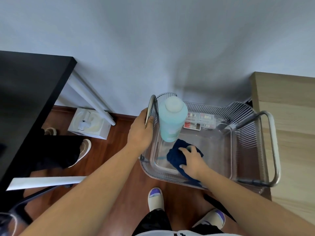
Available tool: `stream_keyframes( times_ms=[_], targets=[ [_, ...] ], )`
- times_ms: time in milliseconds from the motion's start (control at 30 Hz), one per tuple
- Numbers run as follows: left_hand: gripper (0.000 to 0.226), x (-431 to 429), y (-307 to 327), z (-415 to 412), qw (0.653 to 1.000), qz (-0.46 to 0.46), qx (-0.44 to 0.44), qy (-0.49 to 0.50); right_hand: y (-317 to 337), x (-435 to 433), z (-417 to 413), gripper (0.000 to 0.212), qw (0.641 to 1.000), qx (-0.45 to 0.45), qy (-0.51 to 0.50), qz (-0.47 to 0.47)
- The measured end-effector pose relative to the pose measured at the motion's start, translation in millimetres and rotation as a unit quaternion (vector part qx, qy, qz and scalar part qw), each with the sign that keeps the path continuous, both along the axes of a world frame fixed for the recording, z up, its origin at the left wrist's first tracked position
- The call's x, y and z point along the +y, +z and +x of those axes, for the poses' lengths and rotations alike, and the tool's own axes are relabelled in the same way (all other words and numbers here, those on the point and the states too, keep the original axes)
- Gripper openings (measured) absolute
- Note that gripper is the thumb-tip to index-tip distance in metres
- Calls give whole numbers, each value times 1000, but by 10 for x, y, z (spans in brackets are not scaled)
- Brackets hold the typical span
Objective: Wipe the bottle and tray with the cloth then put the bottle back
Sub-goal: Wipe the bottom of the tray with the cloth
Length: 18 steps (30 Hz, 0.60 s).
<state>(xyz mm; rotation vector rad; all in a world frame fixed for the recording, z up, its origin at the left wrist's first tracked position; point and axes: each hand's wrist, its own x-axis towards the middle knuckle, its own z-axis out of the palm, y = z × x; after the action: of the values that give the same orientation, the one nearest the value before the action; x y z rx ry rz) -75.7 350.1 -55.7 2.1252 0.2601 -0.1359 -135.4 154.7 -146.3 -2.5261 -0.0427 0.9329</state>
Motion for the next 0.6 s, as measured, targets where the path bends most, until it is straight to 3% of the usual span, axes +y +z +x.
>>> stream_keyframes(
  times_ms=[333, 533, 600],
  targets=[
    [39, 1, 15, -8, 1000, -26, -4, -6, -19, 609, 106, 64, 972, -20, 235, -16],
    [40, -1, 20, -6, 999, -19, -11, -26, 33, 507, 158, 54, 945, 22, 325, -32],
    [41, -1, 20, -4, 999, -15, -9, -30, 43, 346, 130, 46, 953, 18, 301, -20]
  ],
)
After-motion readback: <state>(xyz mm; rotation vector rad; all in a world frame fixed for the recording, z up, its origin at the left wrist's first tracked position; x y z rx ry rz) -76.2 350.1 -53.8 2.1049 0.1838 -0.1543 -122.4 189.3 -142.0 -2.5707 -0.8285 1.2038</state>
